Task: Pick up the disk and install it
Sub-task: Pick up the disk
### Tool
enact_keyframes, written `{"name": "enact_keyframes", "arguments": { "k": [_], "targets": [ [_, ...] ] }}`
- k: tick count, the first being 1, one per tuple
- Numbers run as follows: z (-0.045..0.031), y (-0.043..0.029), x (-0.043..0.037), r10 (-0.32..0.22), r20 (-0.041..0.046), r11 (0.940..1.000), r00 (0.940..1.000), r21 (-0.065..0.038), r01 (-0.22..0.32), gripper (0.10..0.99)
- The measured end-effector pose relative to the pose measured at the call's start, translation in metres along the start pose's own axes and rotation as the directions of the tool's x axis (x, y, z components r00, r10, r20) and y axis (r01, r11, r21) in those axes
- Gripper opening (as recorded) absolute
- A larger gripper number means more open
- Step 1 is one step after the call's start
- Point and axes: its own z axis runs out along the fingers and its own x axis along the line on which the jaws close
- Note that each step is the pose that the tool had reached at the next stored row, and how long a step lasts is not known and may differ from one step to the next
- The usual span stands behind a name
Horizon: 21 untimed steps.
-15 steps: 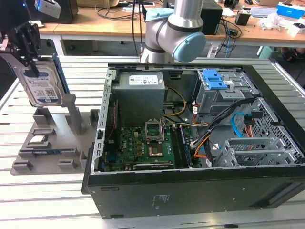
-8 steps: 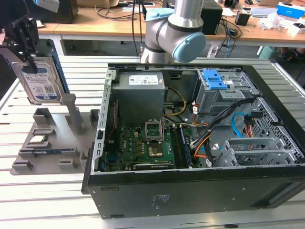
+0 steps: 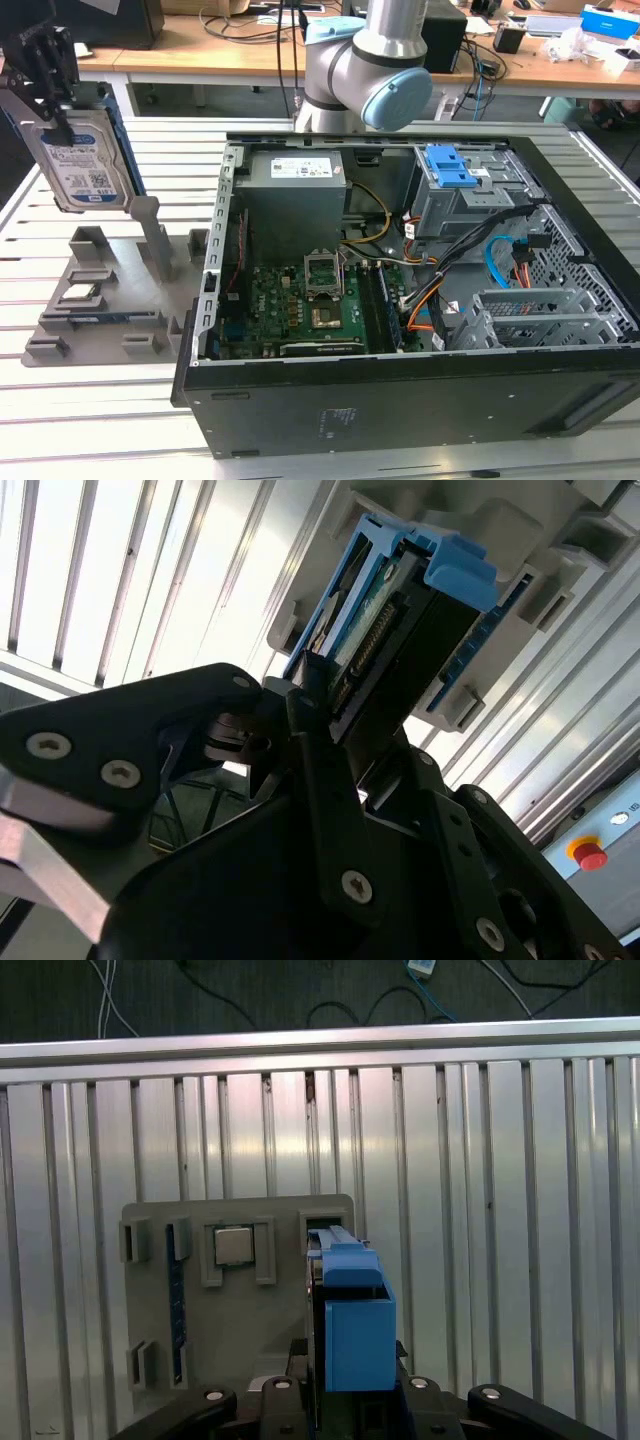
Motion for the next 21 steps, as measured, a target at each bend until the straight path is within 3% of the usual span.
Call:
{"name": "enact_keyframes", "arguments": {
  "k": [12,21],
  "targets": [
    [-0.0181,0.0000,0.0000,0.000,0.0004,1.0000,1.0000,0.000,0.000,0.361],
    [-0.0364,-0.0001,0.0000,0.000,0.0006,1.0000,1.0000,0.000,0.000,0.361]
  ]
}}
